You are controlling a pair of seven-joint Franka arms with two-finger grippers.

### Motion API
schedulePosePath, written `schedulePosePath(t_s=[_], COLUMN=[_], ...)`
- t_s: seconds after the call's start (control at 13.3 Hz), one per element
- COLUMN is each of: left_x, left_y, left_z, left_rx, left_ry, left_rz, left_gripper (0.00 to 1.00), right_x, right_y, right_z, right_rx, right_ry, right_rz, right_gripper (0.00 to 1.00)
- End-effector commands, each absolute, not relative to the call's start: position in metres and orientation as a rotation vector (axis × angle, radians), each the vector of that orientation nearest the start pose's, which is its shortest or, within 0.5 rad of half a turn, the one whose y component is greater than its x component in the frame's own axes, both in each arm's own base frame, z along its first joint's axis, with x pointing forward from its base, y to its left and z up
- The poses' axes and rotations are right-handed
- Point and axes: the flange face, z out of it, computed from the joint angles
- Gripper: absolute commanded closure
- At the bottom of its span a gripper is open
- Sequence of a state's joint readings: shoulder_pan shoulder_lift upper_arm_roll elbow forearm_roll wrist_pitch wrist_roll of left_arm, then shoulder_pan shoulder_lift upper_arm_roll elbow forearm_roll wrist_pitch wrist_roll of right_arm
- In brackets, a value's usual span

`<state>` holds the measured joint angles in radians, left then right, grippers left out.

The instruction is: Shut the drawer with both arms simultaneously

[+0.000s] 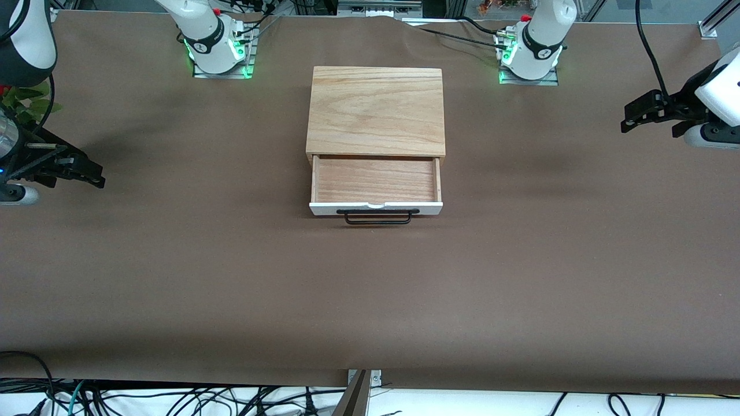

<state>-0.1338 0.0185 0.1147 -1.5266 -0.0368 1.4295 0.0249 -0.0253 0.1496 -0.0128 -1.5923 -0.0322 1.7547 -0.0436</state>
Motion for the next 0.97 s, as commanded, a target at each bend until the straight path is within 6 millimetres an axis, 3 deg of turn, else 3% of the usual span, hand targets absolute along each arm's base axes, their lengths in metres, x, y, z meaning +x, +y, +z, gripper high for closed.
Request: schedulePosePath(t_s=[0.0, 0.67, 0.9], left_x=[0.546, 0.546, 0.546], left_y=[-0.015, -0.014, -0.015], left_z=[0.628, 0.628, 0.628], left_rx=[-3.151, -3.153, -3.151], left_ry=[0.065, 0.063, 0.065], left_rz=[0.179, 0.179, 0.179], left_gripper=[0.0, 0.0, 0.0], right_x=[0.615, 0.62, 0.624], right_y=[-0.026, -0.019, -0.011], right_z=[0.548, 0.538, 0.527], right_rx=[-3.178, -3.174, -3.145], right_ry=[0.008, 0.008, 0.001], right_rz=[-0.025, -0.014, 0.012], right_gripper=[0.0, 0.0, 0.0])
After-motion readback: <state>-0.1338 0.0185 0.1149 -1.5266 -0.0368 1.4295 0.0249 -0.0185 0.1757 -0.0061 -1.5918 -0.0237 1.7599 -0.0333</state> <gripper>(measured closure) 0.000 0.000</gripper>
